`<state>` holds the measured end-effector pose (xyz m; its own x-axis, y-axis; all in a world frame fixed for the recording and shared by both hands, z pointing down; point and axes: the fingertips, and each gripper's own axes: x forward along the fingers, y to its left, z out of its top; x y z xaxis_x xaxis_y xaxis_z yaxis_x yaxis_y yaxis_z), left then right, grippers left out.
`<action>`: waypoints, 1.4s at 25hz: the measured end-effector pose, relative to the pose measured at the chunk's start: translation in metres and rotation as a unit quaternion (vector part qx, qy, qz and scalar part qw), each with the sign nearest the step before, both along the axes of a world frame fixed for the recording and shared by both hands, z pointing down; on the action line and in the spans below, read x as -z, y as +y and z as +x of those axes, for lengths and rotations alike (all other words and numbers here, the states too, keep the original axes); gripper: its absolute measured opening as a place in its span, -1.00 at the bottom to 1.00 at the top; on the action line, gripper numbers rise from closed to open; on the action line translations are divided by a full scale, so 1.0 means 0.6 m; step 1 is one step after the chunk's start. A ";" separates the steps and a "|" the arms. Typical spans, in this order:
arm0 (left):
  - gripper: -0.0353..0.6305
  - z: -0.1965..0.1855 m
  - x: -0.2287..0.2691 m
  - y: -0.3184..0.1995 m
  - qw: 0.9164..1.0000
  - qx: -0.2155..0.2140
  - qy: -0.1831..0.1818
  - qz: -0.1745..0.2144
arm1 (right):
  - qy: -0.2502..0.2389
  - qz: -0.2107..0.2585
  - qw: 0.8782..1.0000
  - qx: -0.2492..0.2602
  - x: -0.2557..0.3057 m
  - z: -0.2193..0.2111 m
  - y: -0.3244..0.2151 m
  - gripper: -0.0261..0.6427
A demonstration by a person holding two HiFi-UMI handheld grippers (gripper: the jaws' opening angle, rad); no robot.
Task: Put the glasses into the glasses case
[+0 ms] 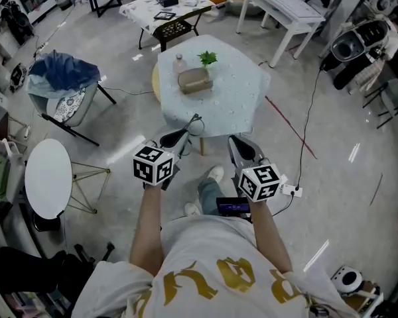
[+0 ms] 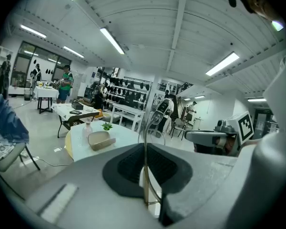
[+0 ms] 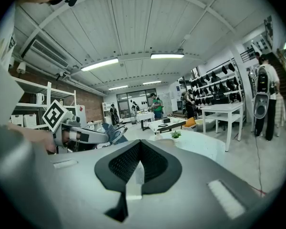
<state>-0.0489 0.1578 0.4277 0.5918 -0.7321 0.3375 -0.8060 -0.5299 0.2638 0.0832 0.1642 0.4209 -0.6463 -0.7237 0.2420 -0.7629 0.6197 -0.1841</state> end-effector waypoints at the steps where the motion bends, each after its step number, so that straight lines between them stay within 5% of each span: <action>1: -0.85 -0.001 -0.002 -0.003 1.000 0.000 0.000 -0.002 | -0.001 -0.004 1.000 -0.001 -0.003 0.001 -0.003 -0.85; 10: -0.85 -0.018 -0.028 -0.069 1.000 0.002 -0.005 -0.023 | -0.008 -0.037 0.999 -0.010 -0.041 -0.013 -0.077 -0.85; 26: -0.85 -0.085 -0.066 -0.388 0.996 -0.026 -0.059 -0.057 | -0.027 -0.050 0.998 -0.020 -0.052 -0.065 -0.408 -0.85; 35: -0.85 -0.075 -0.077 -0.469 0.993 -0.039 -0.090 -0.064 | -0.024 -0.048 0.998 -0.038 -0.055 -0.037 -0.485 -0.85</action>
<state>-0.0942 -0.1237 0.4741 0.5666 -0.6306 0.5304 -0.8043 -0.5632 0.1896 0.0611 -0.1270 0.4537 -0.6021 -0.7463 0.2838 -0.7966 0.5373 -0.2772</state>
